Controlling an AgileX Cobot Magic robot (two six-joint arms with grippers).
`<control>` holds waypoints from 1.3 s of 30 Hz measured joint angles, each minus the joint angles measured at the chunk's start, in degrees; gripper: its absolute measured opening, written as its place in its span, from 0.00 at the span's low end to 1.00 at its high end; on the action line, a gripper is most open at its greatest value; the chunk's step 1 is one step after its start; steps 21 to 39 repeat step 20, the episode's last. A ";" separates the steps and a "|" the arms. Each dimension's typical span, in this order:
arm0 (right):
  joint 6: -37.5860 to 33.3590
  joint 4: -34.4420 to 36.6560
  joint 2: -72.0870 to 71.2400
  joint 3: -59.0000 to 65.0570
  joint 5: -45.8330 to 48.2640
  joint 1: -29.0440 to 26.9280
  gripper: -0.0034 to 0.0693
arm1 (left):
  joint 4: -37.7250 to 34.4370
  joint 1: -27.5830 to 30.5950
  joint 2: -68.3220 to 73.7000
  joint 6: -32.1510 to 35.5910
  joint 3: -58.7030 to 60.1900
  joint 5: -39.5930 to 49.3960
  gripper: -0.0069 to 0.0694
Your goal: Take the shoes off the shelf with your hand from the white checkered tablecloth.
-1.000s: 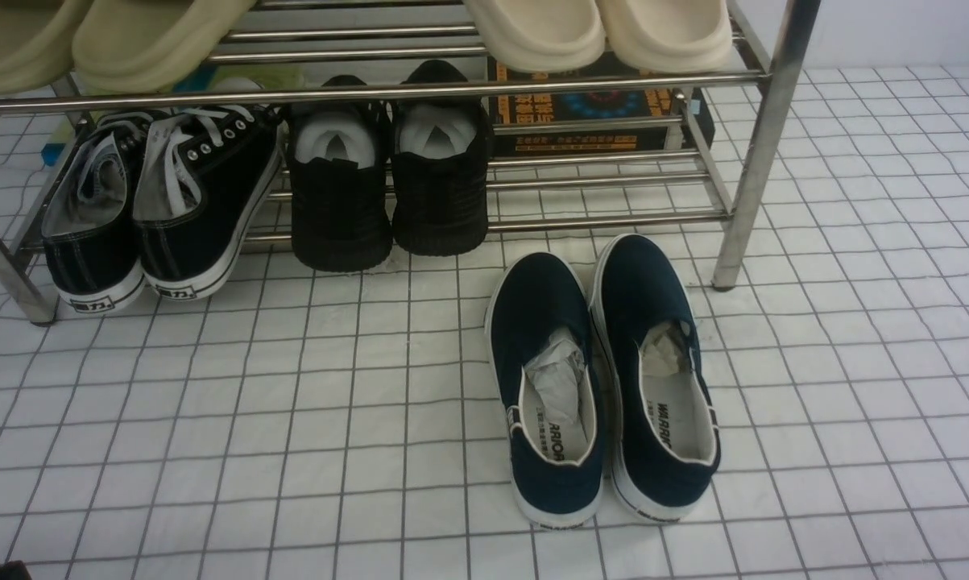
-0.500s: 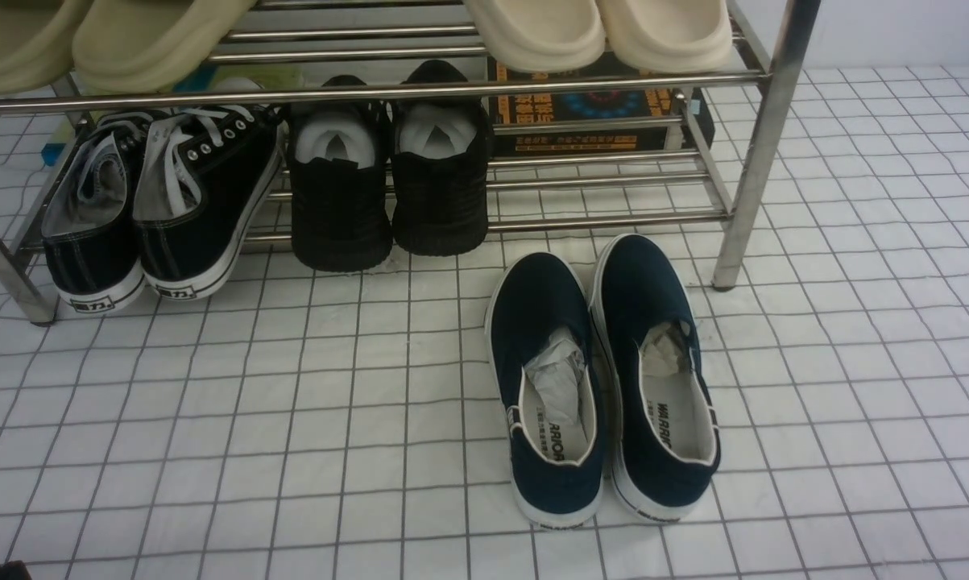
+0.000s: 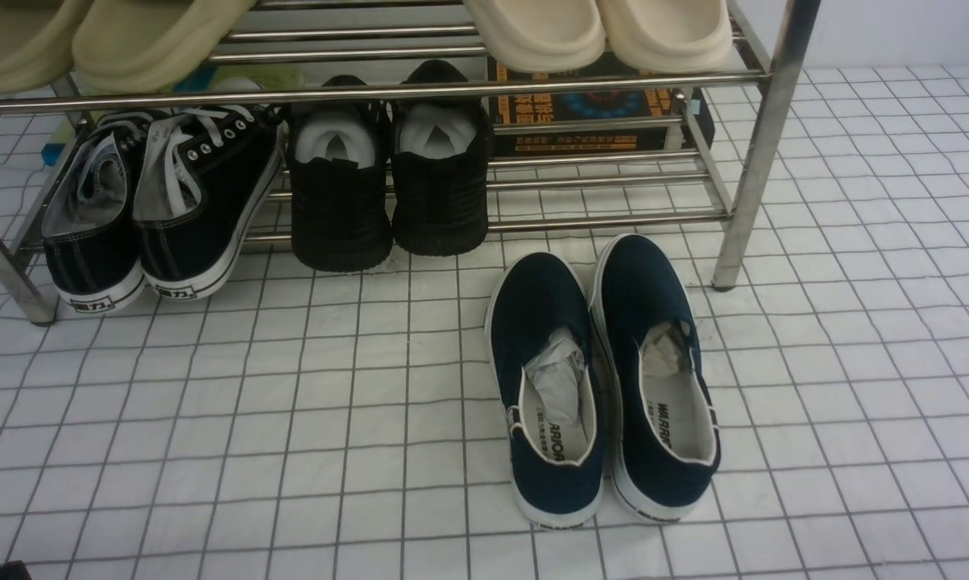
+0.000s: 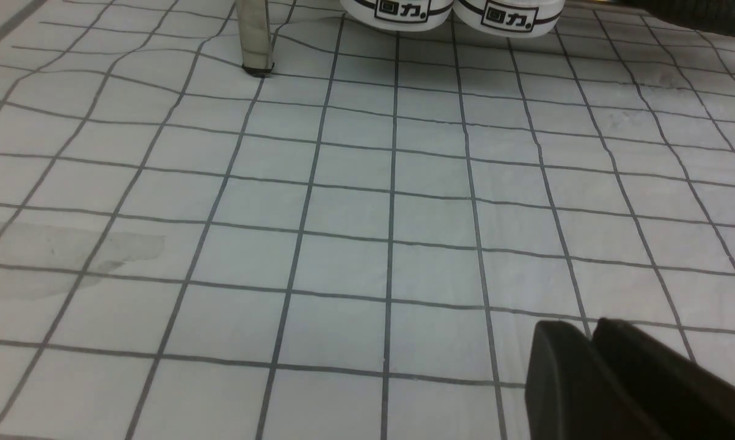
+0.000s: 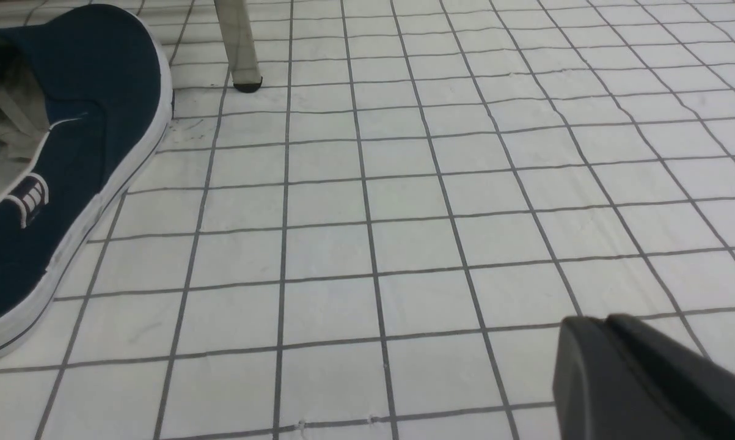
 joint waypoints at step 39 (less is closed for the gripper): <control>0.00 0.00 0.00 0.00 0.00 0.00 0.13 | 0.00 0.00 0.00 0.00 0.00 0.00 0.21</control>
